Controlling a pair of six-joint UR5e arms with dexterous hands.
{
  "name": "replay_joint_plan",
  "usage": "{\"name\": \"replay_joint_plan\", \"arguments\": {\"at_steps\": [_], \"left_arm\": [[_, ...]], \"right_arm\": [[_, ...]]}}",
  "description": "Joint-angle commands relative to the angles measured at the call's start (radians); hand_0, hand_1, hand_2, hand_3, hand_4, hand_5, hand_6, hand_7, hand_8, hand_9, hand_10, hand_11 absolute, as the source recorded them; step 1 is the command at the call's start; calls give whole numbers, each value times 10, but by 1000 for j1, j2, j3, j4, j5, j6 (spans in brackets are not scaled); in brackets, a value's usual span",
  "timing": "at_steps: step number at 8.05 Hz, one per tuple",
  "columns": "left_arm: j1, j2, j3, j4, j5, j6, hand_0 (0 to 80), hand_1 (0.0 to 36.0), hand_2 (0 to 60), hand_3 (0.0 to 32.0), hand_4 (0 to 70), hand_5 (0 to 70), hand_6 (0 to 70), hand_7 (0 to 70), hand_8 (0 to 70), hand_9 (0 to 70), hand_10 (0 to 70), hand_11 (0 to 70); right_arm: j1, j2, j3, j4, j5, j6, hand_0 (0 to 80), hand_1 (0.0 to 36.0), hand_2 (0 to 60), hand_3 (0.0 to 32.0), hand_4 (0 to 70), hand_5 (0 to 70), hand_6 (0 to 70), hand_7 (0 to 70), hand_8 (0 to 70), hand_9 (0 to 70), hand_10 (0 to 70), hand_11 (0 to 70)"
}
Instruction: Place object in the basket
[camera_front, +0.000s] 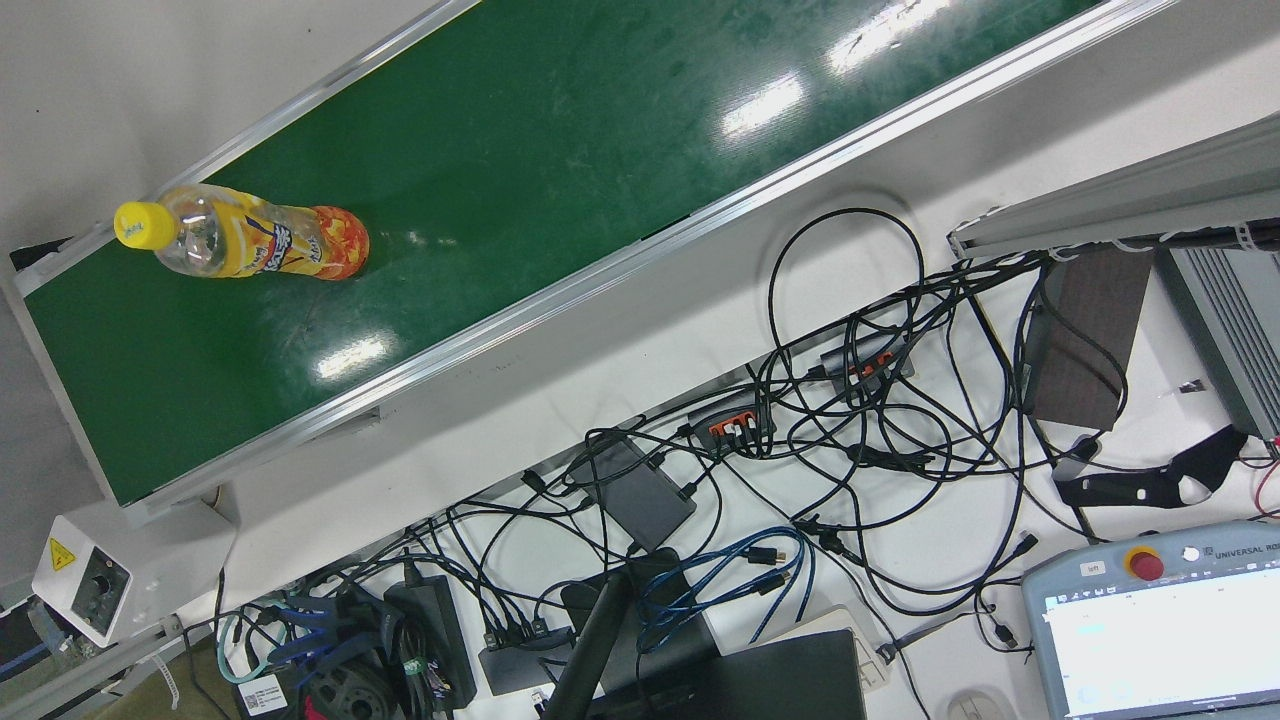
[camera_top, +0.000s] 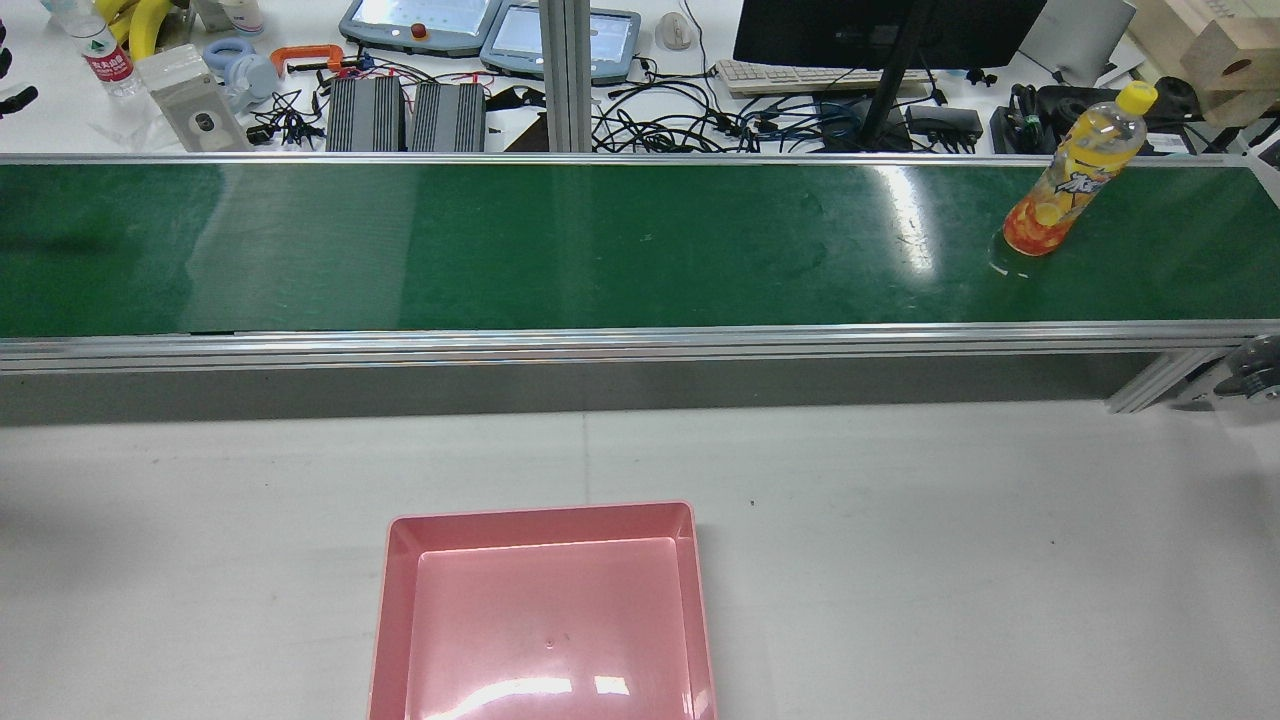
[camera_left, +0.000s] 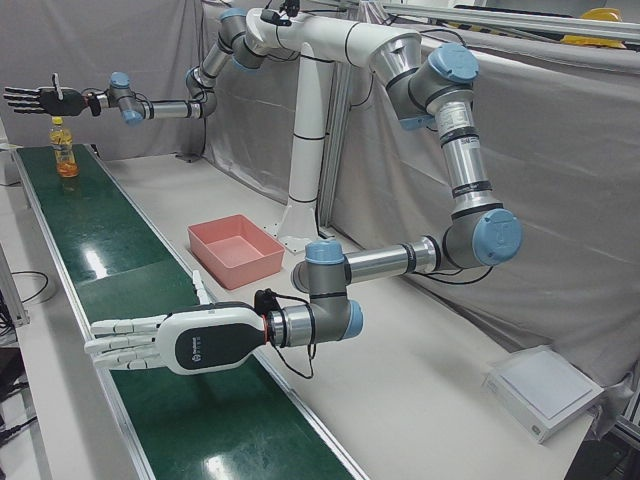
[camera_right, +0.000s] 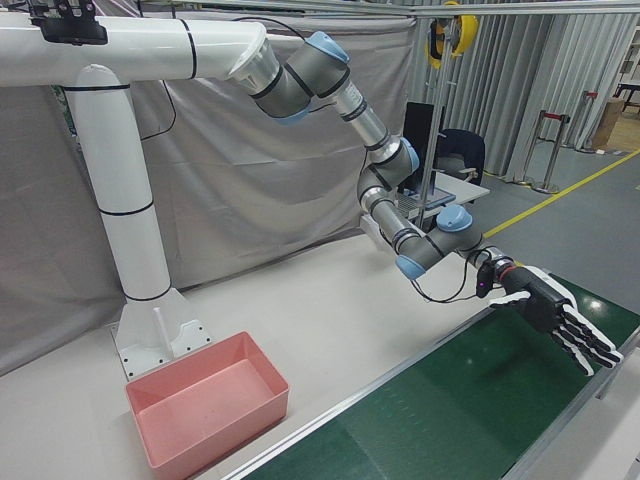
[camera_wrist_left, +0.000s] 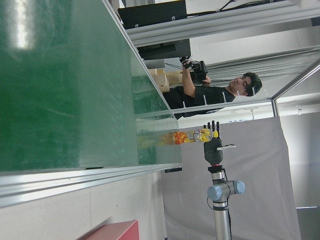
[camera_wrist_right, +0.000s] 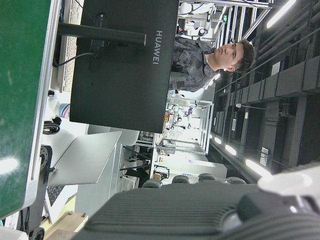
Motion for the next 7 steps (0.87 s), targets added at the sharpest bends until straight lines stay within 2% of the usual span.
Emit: {"name": "replay_joint_plan", "arguments": {"at_steps": [1,7], "left_arm": [[2,0,-2,12,0,21,539,178,0,0,51,66,0,0,0,0,58,108],[-3,-5,-2,17,0,29,537,170,0,0,43,62,0,0,0,0,59,108]], "right_arm": [[0,0,0,0,0,0,0,0,0,0,0,0,0,0,0,0,0,0],[0,0,0,0,0,0,0,0,0,0,0,0,0,0,0,0,0,0]]}}
